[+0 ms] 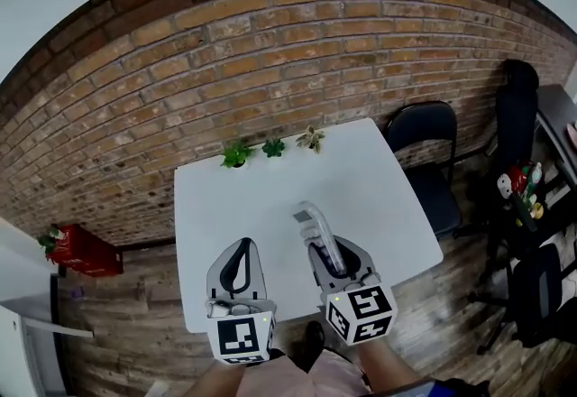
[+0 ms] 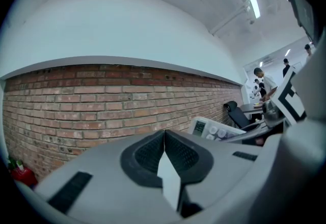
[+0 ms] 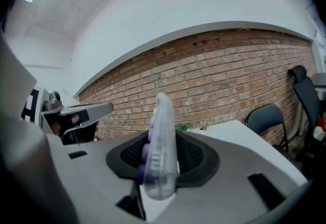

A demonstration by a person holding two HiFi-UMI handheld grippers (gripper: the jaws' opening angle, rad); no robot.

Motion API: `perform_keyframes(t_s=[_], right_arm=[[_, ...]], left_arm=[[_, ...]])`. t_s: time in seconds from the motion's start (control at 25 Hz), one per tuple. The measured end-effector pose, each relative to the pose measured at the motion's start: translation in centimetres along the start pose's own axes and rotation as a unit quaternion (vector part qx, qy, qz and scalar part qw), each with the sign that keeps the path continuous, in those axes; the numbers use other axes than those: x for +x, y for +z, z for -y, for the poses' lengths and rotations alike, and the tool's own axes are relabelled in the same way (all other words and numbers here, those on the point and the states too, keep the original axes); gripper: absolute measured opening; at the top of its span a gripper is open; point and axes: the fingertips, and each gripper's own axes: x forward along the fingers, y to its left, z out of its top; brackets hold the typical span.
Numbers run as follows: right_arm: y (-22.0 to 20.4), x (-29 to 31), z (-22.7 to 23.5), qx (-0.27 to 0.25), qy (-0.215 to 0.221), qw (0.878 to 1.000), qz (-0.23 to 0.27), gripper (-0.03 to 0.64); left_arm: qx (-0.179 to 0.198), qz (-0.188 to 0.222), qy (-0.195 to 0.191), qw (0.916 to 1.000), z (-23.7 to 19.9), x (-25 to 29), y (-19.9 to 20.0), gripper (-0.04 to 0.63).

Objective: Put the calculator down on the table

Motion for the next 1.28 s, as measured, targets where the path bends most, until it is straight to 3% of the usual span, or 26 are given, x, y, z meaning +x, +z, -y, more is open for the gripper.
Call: perform_keyframes(t_s=[0.32,0.56,0.88,1.28], right_arm=[[3.8,4.1,-1.1,-0.035,0.035,0.999,0.018,0.137],[4.4,7.0,-1.7,-0.044,0.038,0.998,0.013,0.137],[3.3,11.0,-2.0,-0.047,0.038,0.998,-0.019,0.137],[-0.5,14.5,-0.7,-0.040,0.027,0.996,-0.069,0.137]], left_arm=[[-0.005,0.025,0.048,0.9985,-3.8,1.5,1.5,0.012],[-0.009,0.022,0.054,0.9982,-6.1,3.1,0.7,0.012],[-0.018,0.005,0.061,0.9980,-9.3,5.6,-1.1,0.012],[-0.042,-0.043,0.058,0.9965,-10.9,7.8,-6.2,0.012]])
